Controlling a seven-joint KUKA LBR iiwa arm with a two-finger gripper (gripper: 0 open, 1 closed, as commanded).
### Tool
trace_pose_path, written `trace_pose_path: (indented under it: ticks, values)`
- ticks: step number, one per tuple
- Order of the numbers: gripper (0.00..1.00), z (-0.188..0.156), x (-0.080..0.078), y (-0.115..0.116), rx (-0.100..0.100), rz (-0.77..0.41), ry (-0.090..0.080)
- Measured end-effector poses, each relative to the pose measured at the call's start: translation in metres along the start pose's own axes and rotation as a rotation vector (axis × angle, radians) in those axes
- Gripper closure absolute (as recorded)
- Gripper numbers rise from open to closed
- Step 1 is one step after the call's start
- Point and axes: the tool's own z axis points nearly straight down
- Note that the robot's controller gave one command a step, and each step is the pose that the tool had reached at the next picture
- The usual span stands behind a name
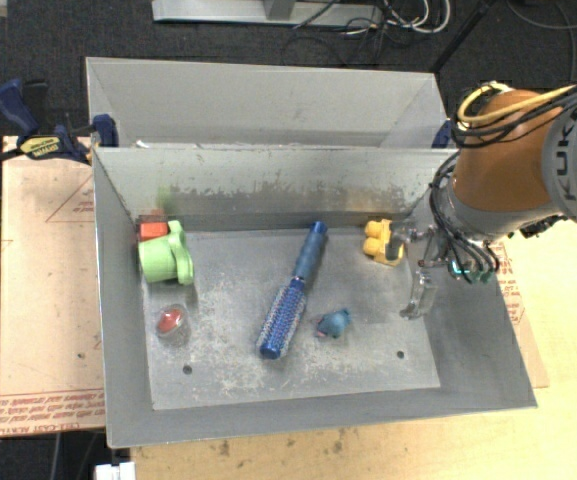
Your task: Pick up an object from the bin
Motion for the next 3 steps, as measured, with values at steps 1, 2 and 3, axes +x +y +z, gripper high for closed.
trace_pose_path:
  ticks: [1,2,3]
  values:
    - [0.0,0.048,-0.008,0.058,-0.003,0.005,-0.003]
    - [0.0,0.072,0.048,0.109,-0.001,-0.143,-0.003]
    - [1.0,0.071,0.046,0.108,0.001,-0.142,-0.007]
